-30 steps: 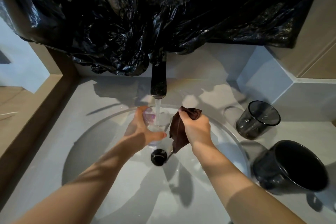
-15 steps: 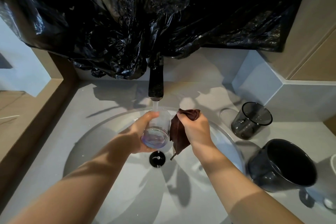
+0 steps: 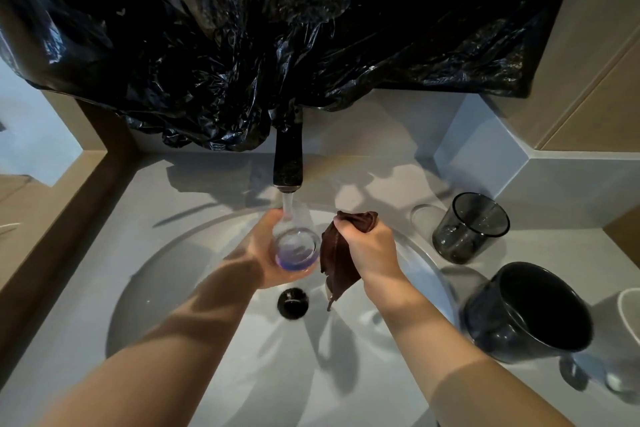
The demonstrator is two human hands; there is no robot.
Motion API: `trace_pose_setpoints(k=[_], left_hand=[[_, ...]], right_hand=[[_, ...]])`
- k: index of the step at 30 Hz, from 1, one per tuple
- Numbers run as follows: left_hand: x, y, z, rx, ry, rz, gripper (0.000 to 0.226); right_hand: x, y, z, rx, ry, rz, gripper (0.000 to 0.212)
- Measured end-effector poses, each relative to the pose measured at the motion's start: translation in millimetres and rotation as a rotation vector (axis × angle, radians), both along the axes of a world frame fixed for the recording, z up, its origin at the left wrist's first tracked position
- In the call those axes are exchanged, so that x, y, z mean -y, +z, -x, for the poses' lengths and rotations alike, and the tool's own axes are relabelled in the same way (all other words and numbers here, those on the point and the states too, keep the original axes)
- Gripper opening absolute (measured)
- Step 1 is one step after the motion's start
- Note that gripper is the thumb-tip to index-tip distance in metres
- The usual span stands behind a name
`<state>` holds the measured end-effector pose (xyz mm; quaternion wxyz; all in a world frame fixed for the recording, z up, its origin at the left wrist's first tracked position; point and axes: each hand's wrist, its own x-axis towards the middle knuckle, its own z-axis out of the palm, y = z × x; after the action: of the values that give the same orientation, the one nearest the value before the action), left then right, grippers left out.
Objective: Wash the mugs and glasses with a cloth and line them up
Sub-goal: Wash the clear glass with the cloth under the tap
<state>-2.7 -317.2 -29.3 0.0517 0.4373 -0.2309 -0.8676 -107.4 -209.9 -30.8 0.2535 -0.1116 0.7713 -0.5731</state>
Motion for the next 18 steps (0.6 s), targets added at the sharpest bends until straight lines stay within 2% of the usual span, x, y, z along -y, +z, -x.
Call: trace_pose_setpoints(k=[2,4,6,7,11,18], left_hand=[[3.8,-0.8,-3.7,0.091,-0.045,0.236,0.049],[7.0,-2.4,-7.1,0.223,-0.187,0.605,0.073],[6.2,-1.6,-10.9,0.298,-0.309,0.920,0.070],[5.7,-1.0,-13.7,0.307,-0.325,1.005,0.067],[6.8,-8.7,-26.6,0.273,-0.319,1.215,0.074],[9.8,-4.8,-21.4,0.290,-0.257,1.246,0.088]], right_hand=[[0.4,-0.5,-0.3,0.012,0.010,-0.005,0.015],[1.3,1.3,-2.5,0.029,0.021,-0.007,0.015],[1.9,3.6,-5.4,0.039,0.040,-0.015,0.015],[2.0,5.8,-7.2,0.041,0.051,-0.019,0.013],[3.7,14.9,-12.6,0.016,0.111,-0.001,0.009],[10.4,45.2,-13.4,-0.285,0.201,0.098,0.027]])
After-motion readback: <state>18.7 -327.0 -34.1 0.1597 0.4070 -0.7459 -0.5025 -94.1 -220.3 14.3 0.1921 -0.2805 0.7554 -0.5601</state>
